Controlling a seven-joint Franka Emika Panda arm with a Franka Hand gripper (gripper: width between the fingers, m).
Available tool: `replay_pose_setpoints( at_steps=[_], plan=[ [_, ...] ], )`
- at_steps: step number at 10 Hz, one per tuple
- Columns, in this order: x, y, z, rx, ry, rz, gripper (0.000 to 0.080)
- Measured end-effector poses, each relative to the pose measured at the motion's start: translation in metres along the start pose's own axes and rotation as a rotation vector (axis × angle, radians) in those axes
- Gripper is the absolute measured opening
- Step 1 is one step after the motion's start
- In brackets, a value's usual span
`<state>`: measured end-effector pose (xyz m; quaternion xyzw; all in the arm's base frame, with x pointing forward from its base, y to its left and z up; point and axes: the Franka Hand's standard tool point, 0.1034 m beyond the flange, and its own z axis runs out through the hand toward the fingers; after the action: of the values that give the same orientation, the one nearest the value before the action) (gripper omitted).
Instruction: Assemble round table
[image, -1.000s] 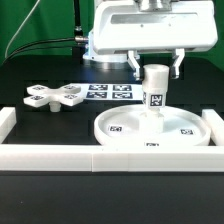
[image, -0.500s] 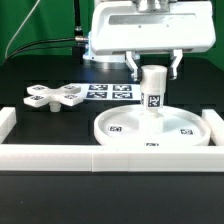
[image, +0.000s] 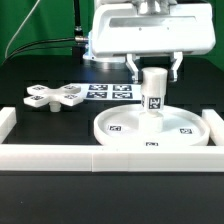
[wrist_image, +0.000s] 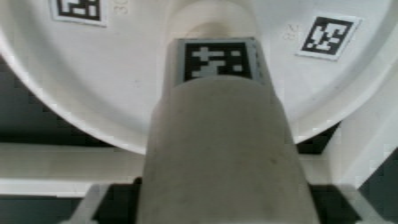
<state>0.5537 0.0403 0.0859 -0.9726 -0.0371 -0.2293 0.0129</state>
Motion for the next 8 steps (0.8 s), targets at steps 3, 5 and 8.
replay_pose_setpoints(
  at_steps=[3,5,8],
  plan=[
    [0.0007,-0.0002,0.0005,-0.002,0.009,-0.001,0.0407],
    [0.0006,0.0001,0.0005,-0.002,0.009,0.0,0.0407],
    [0.0038,0.0017,-0.0033,-0.002,0.008,-0.009,0.0609]
  ],
)
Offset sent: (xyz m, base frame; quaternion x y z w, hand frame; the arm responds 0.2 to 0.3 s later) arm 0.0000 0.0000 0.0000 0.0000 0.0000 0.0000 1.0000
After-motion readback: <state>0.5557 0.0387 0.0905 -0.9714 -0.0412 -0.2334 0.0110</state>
